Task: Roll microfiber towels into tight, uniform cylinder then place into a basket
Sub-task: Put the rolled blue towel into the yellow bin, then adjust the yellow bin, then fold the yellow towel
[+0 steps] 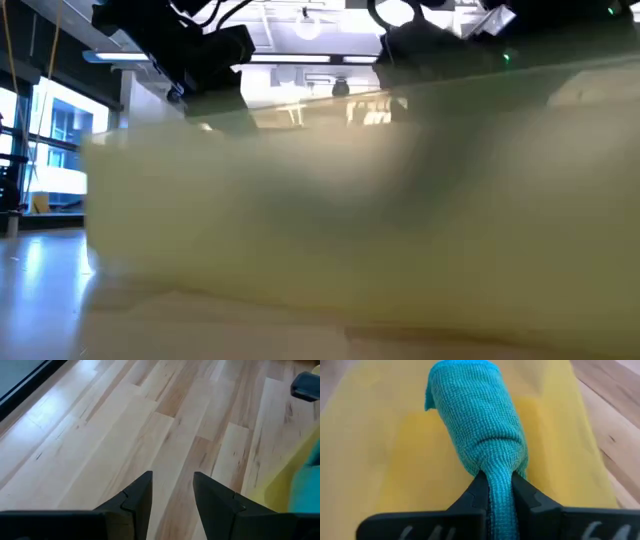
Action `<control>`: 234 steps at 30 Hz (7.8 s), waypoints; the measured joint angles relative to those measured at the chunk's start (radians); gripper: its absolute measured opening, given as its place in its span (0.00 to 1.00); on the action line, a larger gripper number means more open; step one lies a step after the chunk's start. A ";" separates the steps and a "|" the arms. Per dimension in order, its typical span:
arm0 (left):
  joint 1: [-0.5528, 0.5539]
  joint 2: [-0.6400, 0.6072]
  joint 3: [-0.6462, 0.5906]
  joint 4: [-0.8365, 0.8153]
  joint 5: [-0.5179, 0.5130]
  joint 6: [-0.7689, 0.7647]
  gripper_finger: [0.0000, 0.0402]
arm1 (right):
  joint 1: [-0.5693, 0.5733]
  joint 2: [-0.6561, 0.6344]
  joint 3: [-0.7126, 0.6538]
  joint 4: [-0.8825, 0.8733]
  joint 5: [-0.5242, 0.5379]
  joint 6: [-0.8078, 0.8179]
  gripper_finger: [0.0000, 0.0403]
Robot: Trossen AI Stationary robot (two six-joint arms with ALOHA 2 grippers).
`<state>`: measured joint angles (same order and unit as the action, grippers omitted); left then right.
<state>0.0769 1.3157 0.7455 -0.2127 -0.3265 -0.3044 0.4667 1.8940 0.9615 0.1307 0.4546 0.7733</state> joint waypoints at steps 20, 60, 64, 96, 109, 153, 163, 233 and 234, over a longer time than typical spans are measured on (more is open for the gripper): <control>0.001 0.000 0.000 -0.001 -0.002 -0.005 0.33 | 0.069 0.029 0.142 -0.101 0.125 0.240 0.07; 0.001 0.000 0.000 -0.016 0.001 0.029 0.33 | 0.060 0.312 0.660 -0.677 -0.073 0.387 0.35; 0.001 0.000 0.000 -0.016 0.001 0.028 0.33 | 0.045 0.311 0.660 -0.661 -0.159 0.346 0.38; 0.001 0.000 0.000 -0.019 0.001 0.036 0.33 | -0.029 0.263 0.661 -0.660 -0.427 0.013 0.39; 0.001 0.000 0.000 -0.019 0.001 0.035 0.33 | -0.064 0.247 0.661 -0.626 -0.613 0.008 0.58; 0.041 0.318 0.000 0.293 0.302 0.064 0.33 | 0.041 -0.521 -0.264 -0.549 -0.335 0.544 0.59; -0.019 0.320 0.000 0.248 0.460 0.028 0.33 | 0.037 -0.427 -0.280 -0.388 -0.346 0.417 0.59; -0.137 0.279 0.205 0.376 0.185 0.536 0.33 | -0.113 -0.467 0.232 -1.127 -0.083 -0.295 0.00; -0.137 0.279 0.206 0.382 0.172 0.547 0.33 | -0.113 -0.467 0.260 -1.128 -0.078 -0.361 0.00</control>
<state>-0.0597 1.5948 0.9512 0.1697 -0.1549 0.2430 0.3538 1.4265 1.2213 -0.9974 0.3763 0.4127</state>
